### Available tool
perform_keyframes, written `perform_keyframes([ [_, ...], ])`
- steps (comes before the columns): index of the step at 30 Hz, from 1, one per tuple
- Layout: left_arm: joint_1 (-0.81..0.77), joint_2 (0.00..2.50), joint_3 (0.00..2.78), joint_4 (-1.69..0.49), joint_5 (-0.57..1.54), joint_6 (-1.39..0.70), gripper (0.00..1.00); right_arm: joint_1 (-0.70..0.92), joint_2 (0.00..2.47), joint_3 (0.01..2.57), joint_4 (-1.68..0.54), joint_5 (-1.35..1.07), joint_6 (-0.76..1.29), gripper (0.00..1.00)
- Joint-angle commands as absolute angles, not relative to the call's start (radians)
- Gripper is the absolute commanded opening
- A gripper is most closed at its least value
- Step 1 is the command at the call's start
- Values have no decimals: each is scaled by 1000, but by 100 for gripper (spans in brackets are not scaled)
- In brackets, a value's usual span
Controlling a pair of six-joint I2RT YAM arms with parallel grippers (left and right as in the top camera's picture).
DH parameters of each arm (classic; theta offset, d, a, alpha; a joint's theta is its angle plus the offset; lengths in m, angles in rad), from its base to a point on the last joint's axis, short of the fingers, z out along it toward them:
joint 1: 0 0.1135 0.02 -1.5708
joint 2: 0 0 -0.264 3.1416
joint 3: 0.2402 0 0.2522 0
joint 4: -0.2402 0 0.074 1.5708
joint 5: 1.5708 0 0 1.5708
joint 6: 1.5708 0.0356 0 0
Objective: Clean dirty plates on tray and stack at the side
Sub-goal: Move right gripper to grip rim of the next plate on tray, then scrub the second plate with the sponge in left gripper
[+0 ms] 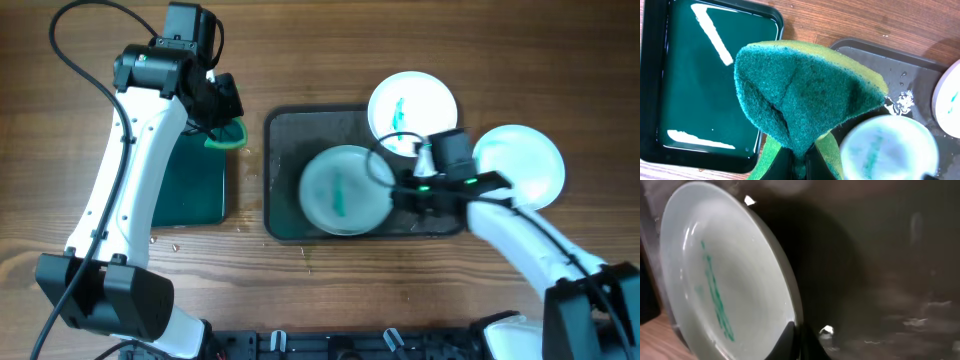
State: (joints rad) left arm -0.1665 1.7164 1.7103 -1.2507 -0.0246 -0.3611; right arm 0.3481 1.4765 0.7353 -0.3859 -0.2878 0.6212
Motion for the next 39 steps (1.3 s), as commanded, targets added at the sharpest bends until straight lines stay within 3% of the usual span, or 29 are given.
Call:
perform_keyframes([
  [1,-168,1717,1721,-1246,-16,-374,4,467,1494,748,-334,-75,865,4],
  [9,-168,1717,1721,-1246,-15,-374,4,492,1641,752,-225,-141,890,5],
  [14,-168,1717,1721,-1246,-8,-374,4,476,1669,807,-237,-194,762,25],
  [19,-168,1718,1721,-1246,5,-375,4,429,1670,889,-340,-238,596,34],
  [22,-168,1719,1721,-1246,27,-375,4,400,1680,905,-348,-253,532,33],
  [32,-226,1772,1721,-1246,33,-376,4,389,1805,905,-303,-348,501,4],
  [39,-312,1845,1702,-1235,87,-405,4,389,1805,905,-299,-338,535,4],
])
